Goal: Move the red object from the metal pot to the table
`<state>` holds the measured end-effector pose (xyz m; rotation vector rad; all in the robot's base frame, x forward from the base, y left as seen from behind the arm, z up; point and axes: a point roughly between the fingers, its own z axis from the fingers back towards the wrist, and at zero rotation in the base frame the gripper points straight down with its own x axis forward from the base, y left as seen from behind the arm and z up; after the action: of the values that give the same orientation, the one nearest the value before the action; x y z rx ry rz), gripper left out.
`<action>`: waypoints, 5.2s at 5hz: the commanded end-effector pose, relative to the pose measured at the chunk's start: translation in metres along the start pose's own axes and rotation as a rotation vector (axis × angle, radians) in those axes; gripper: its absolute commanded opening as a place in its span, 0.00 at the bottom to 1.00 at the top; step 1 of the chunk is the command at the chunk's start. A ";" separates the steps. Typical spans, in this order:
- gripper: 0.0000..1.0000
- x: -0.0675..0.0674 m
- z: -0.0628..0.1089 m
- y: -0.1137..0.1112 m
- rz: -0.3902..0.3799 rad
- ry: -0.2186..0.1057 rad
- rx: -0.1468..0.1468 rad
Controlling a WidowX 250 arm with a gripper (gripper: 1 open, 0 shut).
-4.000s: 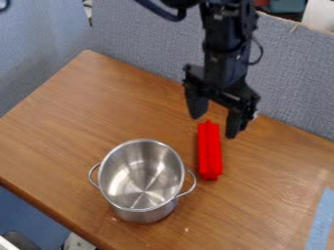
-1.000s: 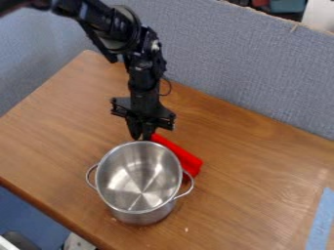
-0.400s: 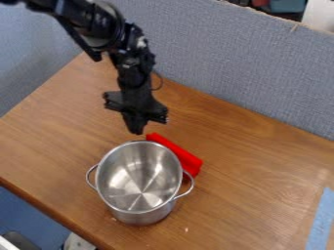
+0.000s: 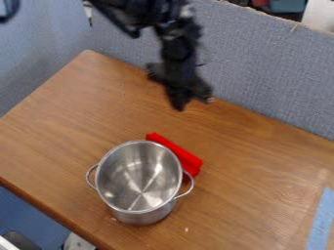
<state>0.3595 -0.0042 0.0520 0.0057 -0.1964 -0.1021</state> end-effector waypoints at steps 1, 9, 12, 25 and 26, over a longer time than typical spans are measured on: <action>0.00 0.018 0.035 -0.013 -0.032 -0.093 -0.007; 1.00 -0.079 0.021 0.006 0.070 0.085 -0.055; 1.00 -0.119 0.028 -0.035 -0.115 0.120 -0.068; 0.00 -0.137 -0.032 -0.037 -0.124 -0.018 -0.157; 1.00 -0.145 -0.058 -0.030 -0.043 -0.047 -0.127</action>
<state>0.2233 -0.0220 -0.0364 -0.1242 -0.2170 -0.1670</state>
